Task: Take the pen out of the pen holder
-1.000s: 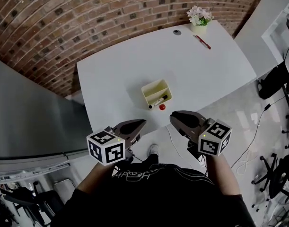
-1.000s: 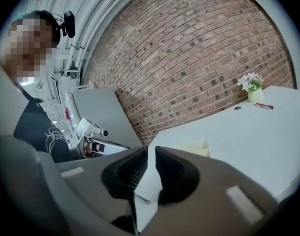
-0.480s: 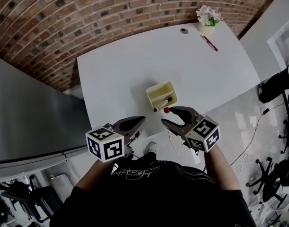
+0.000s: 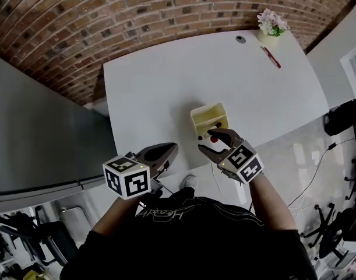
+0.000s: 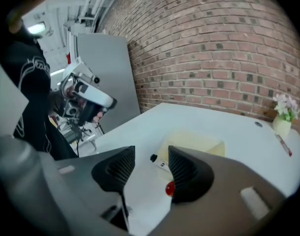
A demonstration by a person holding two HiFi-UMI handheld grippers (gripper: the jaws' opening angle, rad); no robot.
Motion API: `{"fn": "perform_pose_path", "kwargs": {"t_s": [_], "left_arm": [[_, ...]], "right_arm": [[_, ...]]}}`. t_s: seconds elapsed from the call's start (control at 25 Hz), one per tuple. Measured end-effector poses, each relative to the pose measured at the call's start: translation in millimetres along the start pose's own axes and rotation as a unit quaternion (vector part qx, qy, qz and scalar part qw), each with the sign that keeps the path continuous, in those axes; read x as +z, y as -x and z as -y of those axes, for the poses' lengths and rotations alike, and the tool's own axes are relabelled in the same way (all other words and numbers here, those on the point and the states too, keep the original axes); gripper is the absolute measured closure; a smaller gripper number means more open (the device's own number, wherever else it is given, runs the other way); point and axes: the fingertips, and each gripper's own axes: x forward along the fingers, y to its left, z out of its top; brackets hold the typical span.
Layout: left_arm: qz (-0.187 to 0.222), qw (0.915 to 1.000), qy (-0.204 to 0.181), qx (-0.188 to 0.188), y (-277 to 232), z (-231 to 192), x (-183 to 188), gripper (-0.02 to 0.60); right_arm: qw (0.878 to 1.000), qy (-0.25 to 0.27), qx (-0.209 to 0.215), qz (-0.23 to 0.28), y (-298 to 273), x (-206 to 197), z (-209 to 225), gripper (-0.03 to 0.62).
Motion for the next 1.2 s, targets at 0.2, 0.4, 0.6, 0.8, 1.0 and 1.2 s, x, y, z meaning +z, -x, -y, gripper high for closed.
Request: {"fn": "perform_pose_path", "kwargs": {"t_s": [0.2, 0.4, 0.6, 0.8, 1.0, 1.2], "left_arm": [[0.011, 0.9997, 0.012, 0.018, 12.9, -5.7, -0.8, 0.578], [0.022, 0.9986, 0.032, 0.035, 27.4, -12.2, -7.6, 0.578], [0.04, 0.9961, 0.058, 0.052, 38.2, -22.0, -14.1, 0.578], [0.07, 0.9912, 0.093, 0.063, 52.4, -31.7, -12.2, 0.578], [0.081, 0.9883, 0.103, 0.077, 59.3, -39.2, -8.3, 0.578], [0.084, 0.9872, 0.106, 0.085, 59.6, -39.8, -8.0, 0.578]], "right_arm": [[0.998, 0.055, -0.004, -0.033, -13.9, -7.2, 3.0, 0.391], [0.997, 0.067, -0.001, -0.047, -20.7, -13.9, 4.2, 0.393], [0.991, 0.115, -0.022, -0.065, -32.2, -25.5, 8.6, 0.393], [0.988, 0.127, -0.032, -0.078, -38.3, -33.4, 12.0, 0.401], [0.989, 0.123, -0.042, -0.068, -38.7, -29.6, 16.9, 0.444], [0.992, 0.106, -0.039, -0.052, -36.2, -25.0, 18.2, 0.447]]}}
